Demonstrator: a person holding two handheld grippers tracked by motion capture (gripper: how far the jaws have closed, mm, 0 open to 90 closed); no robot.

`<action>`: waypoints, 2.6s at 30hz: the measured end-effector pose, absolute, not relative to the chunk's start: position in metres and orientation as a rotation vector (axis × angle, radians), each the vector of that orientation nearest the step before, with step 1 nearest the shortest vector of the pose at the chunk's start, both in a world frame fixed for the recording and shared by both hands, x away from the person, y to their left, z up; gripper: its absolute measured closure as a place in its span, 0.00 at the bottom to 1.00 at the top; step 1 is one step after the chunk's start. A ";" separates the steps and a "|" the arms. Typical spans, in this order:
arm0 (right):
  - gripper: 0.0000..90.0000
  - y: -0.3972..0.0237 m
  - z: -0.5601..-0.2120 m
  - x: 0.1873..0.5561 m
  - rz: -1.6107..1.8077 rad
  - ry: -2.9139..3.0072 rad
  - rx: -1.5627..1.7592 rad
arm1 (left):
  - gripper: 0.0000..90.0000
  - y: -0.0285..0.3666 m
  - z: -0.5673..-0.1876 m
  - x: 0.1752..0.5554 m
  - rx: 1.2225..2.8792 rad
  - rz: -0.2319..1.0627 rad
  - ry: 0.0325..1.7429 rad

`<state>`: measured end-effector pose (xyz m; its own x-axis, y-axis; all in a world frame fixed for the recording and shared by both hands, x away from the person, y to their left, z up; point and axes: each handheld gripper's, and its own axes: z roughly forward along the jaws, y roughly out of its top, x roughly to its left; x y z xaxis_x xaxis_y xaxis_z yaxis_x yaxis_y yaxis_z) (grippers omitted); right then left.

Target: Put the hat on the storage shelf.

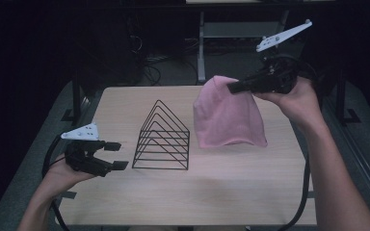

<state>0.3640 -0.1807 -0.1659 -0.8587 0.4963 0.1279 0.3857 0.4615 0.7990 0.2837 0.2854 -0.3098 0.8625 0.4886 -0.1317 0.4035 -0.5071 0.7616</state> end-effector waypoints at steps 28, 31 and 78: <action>0.92 -0.097 -0.119 0.365 1.377 2.636 0.545 | 0.34 0.261 -0.277 0.301 2.187 0.113 0.568; 0.92 -0.091 -0.116 0.365 1.376 2.639 0.528 | 0.35 0.259 -0.274 0.304 2.182 0.108 0.557; 0.92 -0.014 -0.121 0.388 1.421 2.638 0.447 | 0.93 0.275 -0.281 0.342 2.157 0.099 0.668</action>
